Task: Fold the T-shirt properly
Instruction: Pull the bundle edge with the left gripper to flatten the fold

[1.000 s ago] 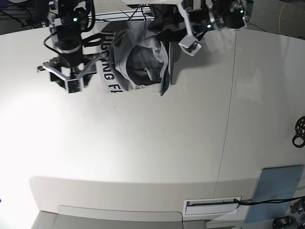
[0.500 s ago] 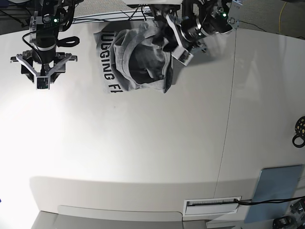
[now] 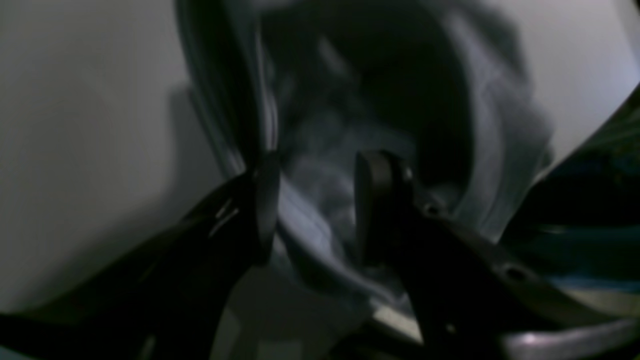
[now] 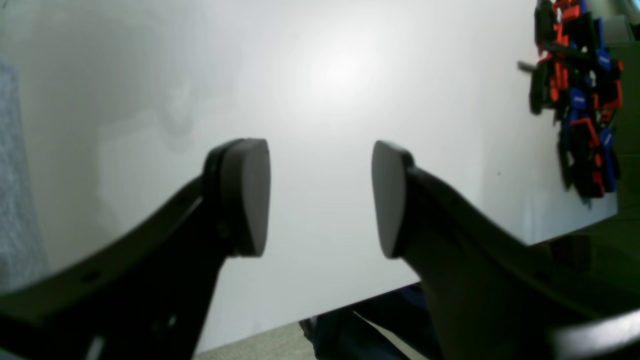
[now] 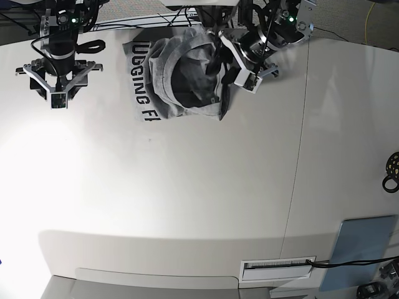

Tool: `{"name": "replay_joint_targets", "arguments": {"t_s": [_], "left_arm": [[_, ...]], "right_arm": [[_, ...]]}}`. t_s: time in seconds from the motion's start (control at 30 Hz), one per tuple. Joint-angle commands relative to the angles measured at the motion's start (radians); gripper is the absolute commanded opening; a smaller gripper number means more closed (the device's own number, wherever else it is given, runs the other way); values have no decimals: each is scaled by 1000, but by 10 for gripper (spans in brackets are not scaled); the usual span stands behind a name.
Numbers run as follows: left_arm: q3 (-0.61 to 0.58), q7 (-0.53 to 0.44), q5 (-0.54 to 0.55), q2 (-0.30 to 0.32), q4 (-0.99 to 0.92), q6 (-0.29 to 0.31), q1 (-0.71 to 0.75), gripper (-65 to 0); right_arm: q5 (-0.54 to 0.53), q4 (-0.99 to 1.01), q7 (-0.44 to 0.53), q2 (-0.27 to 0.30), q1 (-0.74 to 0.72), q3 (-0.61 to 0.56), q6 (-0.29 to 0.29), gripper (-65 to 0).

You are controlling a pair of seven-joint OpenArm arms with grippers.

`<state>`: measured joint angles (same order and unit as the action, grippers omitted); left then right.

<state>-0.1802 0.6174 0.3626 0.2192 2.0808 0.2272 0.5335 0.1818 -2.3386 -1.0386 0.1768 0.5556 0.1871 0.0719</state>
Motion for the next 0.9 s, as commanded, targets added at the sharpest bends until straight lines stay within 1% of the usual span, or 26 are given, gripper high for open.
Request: {"name": "replay_joint_targets", "arguments": {"t_s": [0.0, 0.13, 0.33, 0.43, 0.63, 0.77, 0.87], "left_arm": [[0, -42, 10, 0, 16, 15, 1, -395], [0, -85, -30, -1, 16, 17, -14, -394], [-1, -103, -117, -1, 13, -71, -70, -395], [-1, -102, -132, -1, 4, -90, -98, -395], [-1, -103, -131, -1, -77, -87, -121, -395], [-1, -108, -127, -1, -98, -29, -121, -395], [-1, -155, -124, -1, -98, -17, -121, -395]], "right_arm": [[9, -18, 21, 6, 8, 5, -8, -330], [9, -18, 12, 5, 13, 5, -8, -330], [9, -18, -1, 4, 13, 5, -8, -330], [9, -18, -3, 3, 13, 5, -8, -330], [9, -18, -1, 3, 13, 5, -8, -330], [9, -18, 8, 3, 12, 5, -8, -330], [9, -18, 22, 3, 13, 5, -9, -330]]}}
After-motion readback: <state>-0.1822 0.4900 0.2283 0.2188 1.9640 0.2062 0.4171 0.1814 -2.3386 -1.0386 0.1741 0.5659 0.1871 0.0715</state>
